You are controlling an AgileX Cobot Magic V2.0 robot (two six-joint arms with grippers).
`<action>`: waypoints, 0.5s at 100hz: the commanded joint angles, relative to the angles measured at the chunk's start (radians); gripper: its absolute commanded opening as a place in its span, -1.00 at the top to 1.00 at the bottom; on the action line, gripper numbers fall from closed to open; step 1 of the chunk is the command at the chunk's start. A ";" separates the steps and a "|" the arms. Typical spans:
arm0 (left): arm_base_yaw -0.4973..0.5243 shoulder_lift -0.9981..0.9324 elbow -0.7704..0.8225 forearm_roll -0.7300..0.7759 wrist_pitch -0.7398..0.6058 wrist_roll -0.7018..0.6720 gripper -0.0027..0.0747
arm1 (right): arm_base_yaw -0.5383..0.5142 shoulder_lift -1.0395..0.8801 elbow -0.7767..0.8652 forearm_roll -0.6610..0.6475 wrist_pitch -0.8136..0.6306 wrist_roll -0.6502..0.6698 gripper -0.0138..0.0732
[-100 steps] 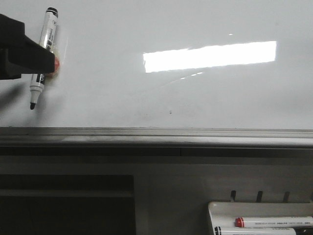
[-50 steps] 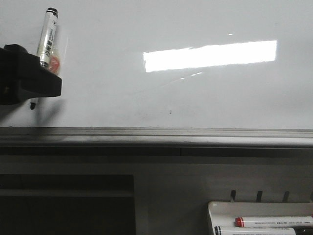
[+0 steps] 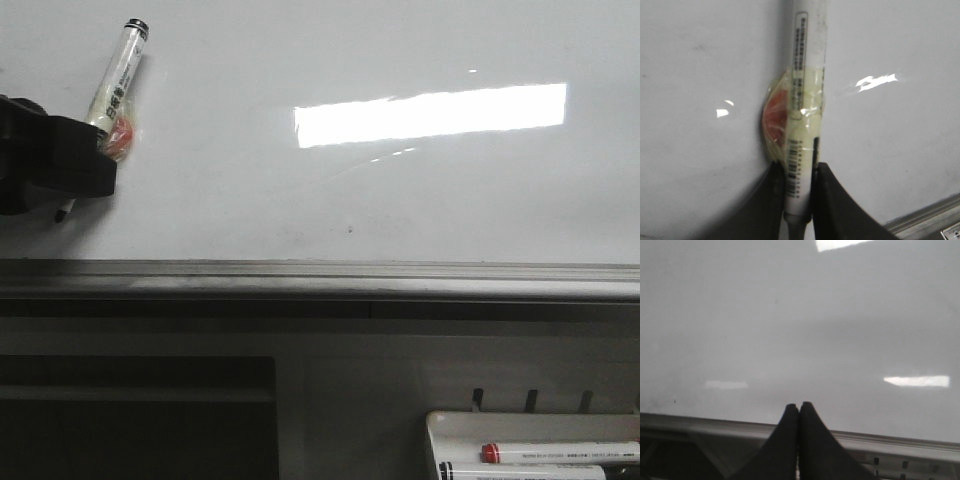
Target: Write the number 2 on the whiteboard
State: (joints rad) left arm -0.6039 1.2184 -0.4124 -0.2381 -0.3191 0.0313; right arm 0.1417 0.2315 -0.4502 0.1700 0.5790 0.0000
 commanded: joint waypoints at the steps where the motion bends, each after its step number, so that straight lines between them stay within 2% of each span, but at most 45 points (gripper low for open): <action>1: -0.020 -0.040 -0.025 0.076 -0.041 -0.003 0.98 | 0.002 0.058 -0.024 0.147 -0.036 -0.175 0.85; 13: -0.076 -0.108 -0.025 0.317 -0.008 -0.003 0.98 | 0.027 0.120 -0.024 0.476 0.009 -0.623 0.85; 22: -0.128 -0.160 -0.025 0.510 0.029 -0.003 0.98 | 0.095 0.161 -0.026 0.654 -0.021 -0.783 0.84; 31: -0.175 -0.201 -0.025 0.626 0.055 -0.003 0.98 | 0.178 0.214 -0.038 0.675 -0.019 -0.901 0.72; 38: -0.200 -0.223 -0.025 0.685 0.058 -0.003 0.98 | 0.240 0.255 -0.053 0.675 -0.019 -0.934 0.43; 43: -0.216 -0.235 -0.025 0.731 0.058 -0.003 0.98 | 0.278 0.284 -0.068 0.675 -0.024 -0.934 0.10; 50: -0.233 -0.240 -0.025 0.824 0.068 -0.003 0.98 | 0.327 0.331 -0.091 0.676 -0.040 -0.934 -0.26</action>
State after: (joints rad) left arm -0.8122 1.0021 -0.4124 0.4879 -0.1981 0.0331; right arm 0.4256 0.5092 -0.4842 0.8011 0.6096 -0.9058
